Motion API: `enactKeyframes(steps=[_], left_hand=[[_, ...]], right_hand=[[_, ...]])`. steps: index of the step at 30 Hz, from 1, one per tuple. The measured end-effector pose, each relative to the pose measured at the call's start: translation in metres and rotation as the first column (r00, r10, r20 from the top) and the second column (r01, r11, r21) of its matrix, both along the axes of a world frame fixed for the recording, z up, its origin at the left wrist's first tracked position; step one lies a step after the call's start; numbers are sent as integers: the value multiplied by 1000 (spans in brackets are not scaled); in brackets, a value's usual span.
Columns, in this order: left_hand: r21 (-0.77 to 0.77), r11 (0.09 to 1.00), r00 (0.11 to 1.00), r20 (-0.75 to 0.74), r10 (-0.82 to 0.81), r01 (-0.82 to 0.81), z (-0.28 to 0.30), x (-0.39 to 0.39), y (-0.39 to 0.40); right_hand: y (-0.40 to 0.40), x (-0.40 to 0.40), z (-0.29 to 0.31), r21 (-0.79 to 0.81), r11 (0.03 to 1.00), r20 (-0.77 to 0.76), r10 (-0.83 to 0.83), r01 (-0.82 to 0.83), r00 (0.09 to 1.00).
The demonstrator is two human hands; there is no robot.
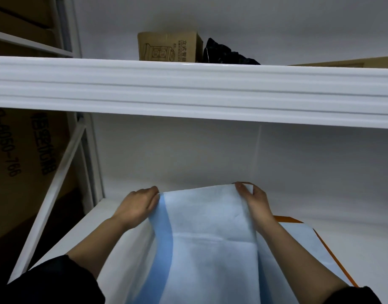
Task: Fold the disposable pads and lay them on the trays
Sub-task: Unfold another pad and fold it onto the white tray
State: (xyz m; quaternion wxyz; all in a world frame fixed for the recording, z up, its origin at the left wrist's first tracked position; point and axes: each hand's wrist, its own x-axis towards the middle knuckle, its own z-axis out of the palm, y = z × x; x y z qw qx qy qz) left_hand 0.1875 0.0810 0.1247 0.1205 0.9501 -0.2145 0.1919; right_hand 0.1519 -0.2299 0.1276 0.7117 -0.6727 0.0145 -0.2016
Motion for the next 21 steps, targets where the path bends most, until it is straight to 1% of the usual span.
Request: enactKeyframes(steps=[1, 2, 3, 5, 7, 9, 10, 11, 14, 15, 16, 18, 19, 21], left_hand=[[-53, 998, 998, -47, 39, -42, -2, 1, 7], [-163, 984, 992, -116, 56, -75, -3, 3, 12], [-311, 946, 982, -185, 37, -94, -5, 4, 15], [-559, 818, 952, -302, -53, -132, -6, 4, 15], [-736, 651, 907, -384, -174, -187, -7, 3, 14], [-847, 476, 871, -402, -283, -237, -9, 5, 16], [-872, 415, 858, -405, -316, -259, -10, 6, 16], [-882, 382, 848, -411, -335, -276, -8, 5, 15], [-888, 342, 801, -435, -410, -307, -11, 3, 10], [-885, 349, 784, -443, -434, -308, -13, 3, 9], [-879, 374, 775, -449, -444, -295, -15, 4, 8], [-858, 443, 803, -448, -393, -261, -21, 7, 7], [-852, 462, 828, -433, -356, -246, -22, 9, 5], [-858, 459, 864, -397, -308, -230, -23, 12, 2]], right_hand=[[-2, 2, 0, 15, 1000, -10, 1, -1, 1000], [-3, 3, -1, 27, 1000, -18, 7, -6, 1000], [-3, 5, -2, 35, 999, -29, 16, -15, 999], [-2, 7, -3, 44, 999, -45, 32, -30, 998], [-1, 8, -3, 62, 997, -56, 53, -50, 997], [0, 9, -2, 90, 993, -65, 77, -71, 995], [0, 10, -2, 98, 992, -69, 83, -77, 994], [0, 10, -1, 102, 992, -71, 86, -78, 994], [1, 13, -5, 82, 994, -82, 83, -76, 993], [1, 14, -6, 75, 994, -84, 83, -77, 993], [2, 15, -6, 75, 994, -84, 84, -77, 993], [3, 16, -5, 69, 994, -85, 86, -80, 993], [3, 16, -4, 66, 995, -82, 85, -79, 993], [1, 18, -4, 64, 995, -74, 85, -80, 994]])
